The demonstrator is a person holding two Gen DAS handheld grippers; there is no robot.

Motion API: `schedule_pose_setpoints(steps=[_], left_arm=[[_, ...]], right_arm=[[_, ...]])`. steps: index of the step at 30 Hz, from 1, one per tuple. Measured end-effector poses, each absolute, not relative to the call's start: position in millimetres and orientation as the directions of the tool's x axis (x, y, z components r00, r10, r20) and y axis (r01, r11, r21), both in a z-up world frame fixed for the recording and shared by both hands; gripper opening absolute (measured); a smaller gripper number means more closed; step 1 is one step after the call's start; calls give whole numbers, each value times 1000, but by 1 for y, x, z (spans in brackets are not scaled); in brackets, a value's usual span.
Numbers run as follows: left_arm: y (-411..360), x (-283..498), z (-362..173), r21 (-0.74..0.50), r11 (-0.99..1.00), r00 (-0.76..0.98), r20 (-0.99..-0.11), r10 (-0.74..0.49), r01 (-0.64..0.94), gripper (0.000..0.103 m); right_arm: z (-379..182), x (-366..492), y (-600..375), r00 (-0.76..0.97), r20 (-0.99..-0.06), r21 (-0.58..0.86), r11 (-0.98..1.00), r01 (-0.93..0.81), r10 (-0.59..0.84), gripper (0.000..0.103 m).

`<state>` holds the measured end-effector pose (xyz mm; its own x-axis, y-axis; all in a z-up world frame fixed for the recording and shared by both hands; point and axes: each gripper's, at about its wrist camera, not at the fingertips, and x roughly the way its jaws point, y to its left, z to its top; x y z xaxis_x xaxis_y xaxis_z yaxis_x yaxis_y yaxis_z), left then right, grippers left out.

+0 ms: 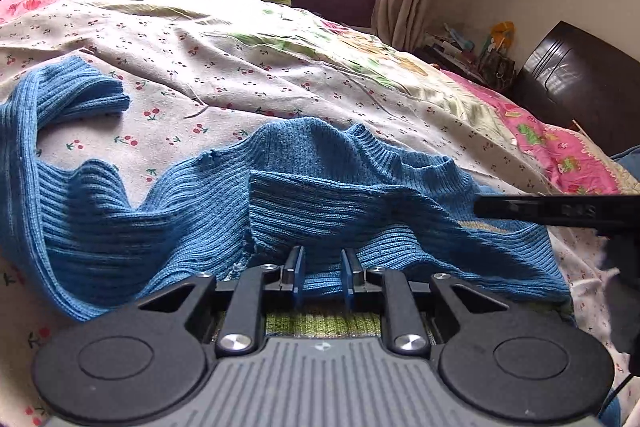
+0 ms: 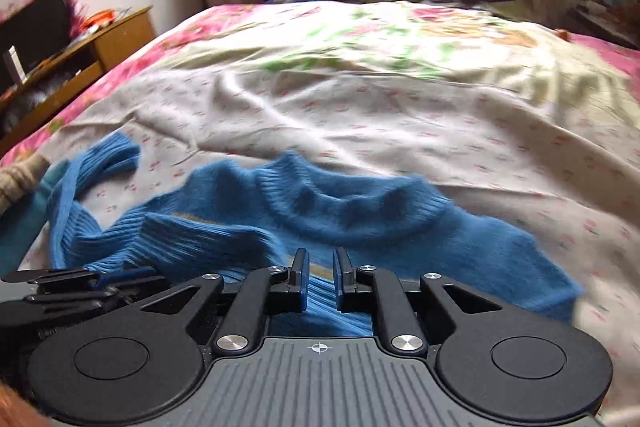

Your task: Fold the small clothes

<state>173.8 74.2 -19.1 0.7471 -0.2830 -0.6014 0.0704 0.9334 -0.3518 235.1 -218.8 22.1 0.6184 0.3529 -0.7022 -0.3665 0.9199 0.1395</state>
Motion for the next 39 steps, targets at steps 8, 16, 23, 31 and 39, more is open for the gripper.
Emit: schedule_pose_setpoints(steps=[8,16,23,31,39], left_arm=[[70,172,-16,-292,955,744,-628,-227,45,32],[61,162,2,-296,952,778,-580,-240,74,32],[73,164,-3,-318,947,771,-592,-235,44,32],[102,160,6,-343,939,801,-560,-211,8,32],[136,160,14,-361,930,828,-542,-145,-73,33]], right_arm=[[-7,230,-300,641,-754,100,990,-100,141,14],[14,218,-266,648,-715,66,948,-312,263,23],[17,218,-203,595,-707,56,869,-492,382,33],[23,211,-136,546,-682,9,752,-660,487,34],[1,168,-85,533,-707,-198,593,-780,465,44]])
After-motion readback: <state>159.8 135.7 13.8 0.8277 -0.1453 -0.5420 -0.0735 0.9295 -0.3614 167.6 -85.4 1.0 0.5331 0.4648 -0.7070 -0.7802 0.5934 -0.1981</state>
